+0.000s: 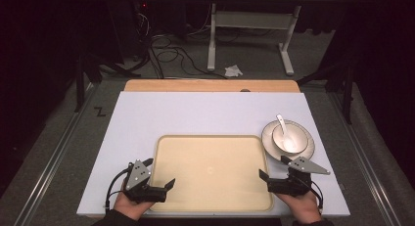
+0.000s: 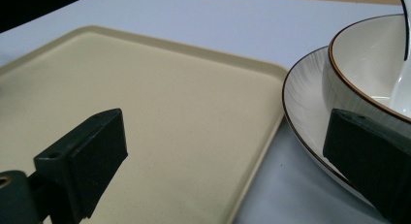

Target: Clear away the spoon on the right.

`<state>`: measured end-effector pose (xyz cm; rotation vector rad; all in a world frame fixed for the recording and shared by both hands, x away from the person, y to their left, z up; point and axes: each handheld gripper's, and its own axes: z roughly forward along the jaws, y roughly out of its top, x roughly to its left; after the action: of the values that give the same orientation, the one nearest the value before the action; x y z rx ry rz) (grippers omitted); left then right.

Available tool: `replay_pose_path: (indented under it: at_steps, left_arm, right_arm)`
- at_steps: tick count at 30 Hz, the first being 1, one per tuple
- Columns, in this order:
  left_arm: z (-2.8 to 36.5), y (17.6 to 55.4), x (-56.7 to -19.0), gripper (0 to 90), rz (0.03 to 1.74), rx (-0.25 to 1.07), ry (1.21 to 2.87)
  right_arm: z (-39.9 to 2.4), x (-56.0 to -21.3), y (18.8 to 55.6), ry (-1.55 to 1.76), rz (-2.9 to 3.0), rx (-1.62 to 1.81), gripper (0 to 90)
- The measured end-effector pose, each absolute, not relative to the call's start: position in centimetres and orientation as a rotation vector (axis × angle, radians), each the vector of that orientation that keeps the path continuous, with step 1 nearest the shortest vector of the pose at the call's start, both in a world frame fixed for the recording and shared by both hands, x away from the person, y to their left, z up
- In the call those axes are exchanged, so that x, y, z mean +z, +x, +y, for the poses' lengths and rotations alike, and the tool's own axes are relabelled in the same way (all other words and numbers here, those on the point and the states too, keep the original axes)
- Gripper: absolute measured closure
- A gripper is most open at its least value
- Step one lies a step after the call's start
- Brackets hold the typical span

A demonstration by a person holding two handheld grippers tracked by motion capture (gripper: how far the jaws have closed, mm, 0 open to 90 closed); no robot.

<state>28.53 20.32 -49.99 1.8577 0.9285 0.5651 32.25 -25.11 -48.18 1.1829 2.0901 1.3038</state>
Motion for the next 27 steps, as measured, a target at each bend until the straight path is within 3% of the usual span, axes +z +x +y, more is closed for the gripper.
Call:
replay_pose_path:
  at_steps: [18, 21, 22, 23, 27]
  left_arm:
    - [20.2, 28.39, -49.89, 0.5, 0.916, 0.573, 1.861]
    - [20.15, 28.41, -49.9, 0.6, 0.913, 0.57, 1.864]
    - [20.12, 28.42, -49.91, 0.6, 0.912, 0.569, 1.865]
    - [20.1, 28.44, -49.92, 0.6, 0.911, 0.568, 1.867]
    - [20.09, 28.4, -49.87, 0.6, 0.907, 0.567, 1.864]
  right_arm:
    - [-25.16, -48.35, 32.34, 1.174, 2.105, 1.313, 5.3]
    - [-25.23, -48.32, 32.31, 1.171, 2.095, 1.32, 8.9]
    - [-25.26, -48.28, 32.24, 1.181, 2.077, 1.333, 15.4]
    - [-25.26, -48.28, 32.24, 1.181, 2.077, 1.333, 15.4]
    - [-25.71, -48.12, 32.14, 1.213, 2.026, 1.376, 29.0]
